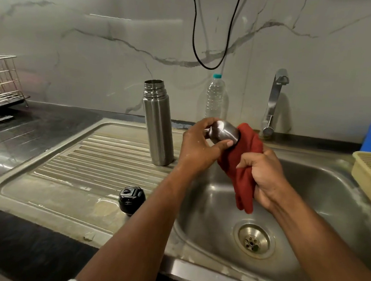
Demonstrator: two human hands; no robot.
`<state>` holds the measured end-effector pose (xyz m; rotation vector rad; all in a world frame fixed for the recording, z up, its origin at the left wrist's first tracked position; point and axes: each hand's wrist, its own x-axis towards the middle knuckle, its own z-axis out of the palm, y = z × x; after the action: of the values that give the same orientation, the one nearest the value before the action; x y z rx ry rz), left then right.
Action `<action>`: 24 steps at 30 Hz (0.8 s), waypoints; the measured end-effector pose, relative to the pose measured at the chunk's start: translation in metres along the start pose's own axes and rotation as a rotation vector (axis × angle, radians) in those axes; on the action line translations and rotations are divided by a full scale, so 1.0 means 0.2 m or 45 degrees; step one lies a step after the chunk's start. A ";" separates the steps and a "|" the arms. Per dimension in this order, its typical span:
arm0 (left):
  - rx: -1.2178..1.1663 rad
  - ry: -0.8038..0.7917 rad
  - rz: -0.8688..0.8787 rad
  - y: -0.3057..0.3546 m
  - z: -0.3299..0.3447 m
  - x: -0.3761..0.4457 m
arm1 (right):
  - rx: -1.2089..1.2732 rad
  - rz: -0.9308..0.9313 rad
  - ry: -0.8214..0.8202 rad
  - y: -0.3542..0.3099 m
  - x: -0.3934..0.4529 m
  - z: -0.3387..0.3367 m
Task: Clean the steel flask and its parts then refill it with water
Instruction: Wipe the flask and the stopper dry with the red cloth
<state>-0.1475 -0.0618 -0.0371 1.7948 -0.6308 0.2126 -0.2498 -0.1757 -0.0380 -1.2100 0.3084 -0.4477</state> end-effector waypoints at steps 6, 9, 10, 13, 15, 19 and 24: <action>0.260 -0.109 -0.100 0.14 -0.20 -0.04 | -0.004 0.101 0.035 0.03 0.01 -0.03; 0.534 -0.181 -0.128 0.16 -0.36 -0.08 | -0.075 0.115 0.116 0.06 0.02 -0.04; 0.631 -0.199 -0.170 0.14 -0.42 -0.09 | -0.106 0.111 0.133 0.06 0.02 -0.05; 0.910 -0.238 -0.338 0.07 -0.57 -0.14 | -0.187 0.099 0.137 0.06 0.02 -0.07; 1.008 -0.217 -0.399 0.01 -0.62 -0.17 | -0.254 0.127 0.131 0.07 0.02 -0.07; 1.150 -0.201 -0.474 -0.10 -0.66 -0.16 | -0.343 0.134 0.119 0.09 0.02 -0.06; 1.159 -0.241 -0.495 -0.17 -0.65 -0.13 | -0.349 0.141 0.132 0.10 0.04 -0.09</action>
<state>-0.1284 0.0744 -0.0354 2.7980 -0.3019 0.0576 -0.2467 -0.1883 -0.0623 -1.4307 0.5367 -0.3808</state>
